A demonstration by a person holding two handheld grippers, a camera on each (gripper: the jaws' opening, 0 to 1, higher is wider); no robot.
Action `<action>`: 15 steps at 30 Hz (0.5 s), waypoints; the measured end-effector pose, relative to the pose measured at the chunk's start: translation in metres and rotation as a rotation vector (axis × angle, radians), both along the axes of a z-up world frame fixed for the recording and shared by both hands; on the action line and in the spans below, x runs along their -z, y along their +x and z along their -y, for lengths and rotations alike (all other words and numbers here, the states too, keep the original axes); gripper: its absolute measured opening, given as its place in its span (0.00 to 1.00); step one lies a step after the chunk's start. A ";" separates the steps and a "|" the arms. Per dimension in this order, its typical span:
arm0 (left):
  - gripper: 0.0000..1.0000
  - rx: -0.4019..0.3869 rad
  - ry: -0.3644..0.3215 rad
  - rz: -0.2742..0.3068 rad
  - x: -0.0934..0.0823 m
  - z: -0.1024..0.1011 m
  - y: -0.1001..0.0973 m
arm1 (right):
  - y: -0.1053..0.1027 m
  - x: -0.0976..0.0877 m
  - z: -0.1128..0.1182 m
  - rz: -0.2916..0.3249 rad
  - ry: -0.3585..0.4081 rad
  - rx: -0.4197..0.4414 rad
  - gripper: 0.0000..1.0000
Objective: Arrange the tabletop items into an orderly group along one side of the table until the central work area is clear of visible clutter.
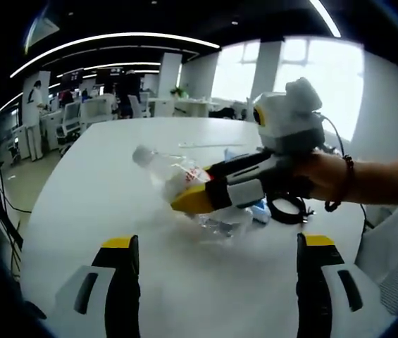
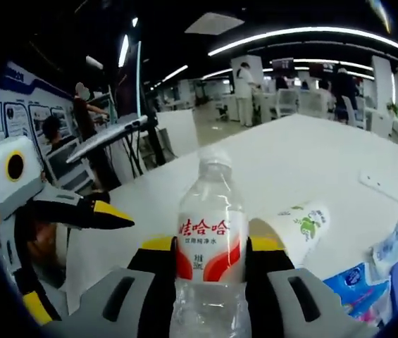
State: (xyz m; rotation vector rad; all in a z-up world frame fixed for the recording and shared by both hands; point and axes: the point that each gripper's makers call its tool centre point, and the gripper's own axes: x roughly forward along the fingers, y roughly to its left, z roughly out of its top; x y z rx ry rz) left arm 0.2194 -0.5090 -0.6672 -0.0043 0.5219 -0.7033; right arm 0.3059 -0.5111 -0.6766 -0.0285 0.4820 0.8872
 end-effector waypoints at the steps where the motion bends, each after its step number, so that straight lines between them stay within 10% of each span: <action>1: 0.91 0.000 0.001 0.000 0.000 0.000 0.000 | -0.001 -0.004 -0.003 0.024 0.022 -0.018 0.34; 15: 0.91 0.019 0.022 0.036 -0.006 0.002 0.013 | -0.016 -0.015 -0.015 0.152 0.135 -0.174 0.34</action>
